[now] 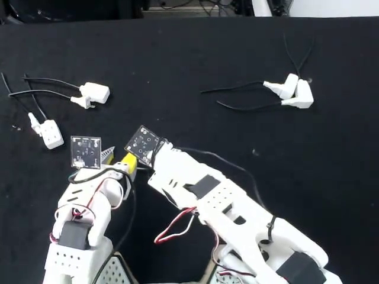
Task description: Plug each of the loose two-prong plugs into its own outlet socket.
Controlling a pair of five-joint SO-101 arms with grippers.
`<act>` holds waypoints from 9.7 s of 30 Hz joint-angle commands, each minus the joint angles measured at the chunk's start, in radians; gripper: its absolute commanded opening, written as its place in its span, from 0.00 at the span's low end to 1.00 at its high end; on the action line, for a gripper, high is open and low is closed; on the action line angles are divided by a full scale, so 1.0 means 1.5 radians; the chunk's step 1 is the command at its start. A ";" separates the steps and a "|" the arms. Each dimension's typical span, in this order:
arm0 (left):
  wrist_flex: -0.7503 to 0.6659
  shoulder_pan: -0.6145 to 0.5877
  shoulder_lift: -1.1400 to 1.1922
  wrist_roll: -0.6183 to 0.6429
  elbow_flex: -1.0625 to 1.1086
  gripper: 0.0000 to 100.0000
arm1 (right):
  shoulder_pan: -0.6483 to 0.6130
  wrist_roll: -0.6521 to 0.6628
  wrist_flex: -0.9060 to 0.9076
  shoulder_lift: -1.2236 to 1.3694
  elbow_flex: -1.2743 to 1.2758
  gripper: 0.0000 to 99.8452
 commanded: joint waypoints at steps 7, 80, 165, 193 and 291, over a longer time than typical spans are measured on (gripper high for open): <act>-0.001 -0.047 -0.002 -0.001 -0.065 0.17 | -0.012 -0.002 -0.019 0.004 -0.008 0.01; -0.039 0.027 -0.001 -0.069 0.054 0.17 | -0.008 -0.008 0.089 -0.391 0.115 0.01; -0.016 0.022 0.002 -0.070 0.056 0.17 | 0.375 0.402 0.755 -0.127 -0.173 0.01; -0.016 0.022 0.002 -0.070 0.056 0.17 | 0.274 0.326 0.663 0.053 -0.200 0.12; -0.024 0.034 -0.001 -0.018 0.048 0.18 | 0.011 0.095 0.279 0.053 -0.237 0.01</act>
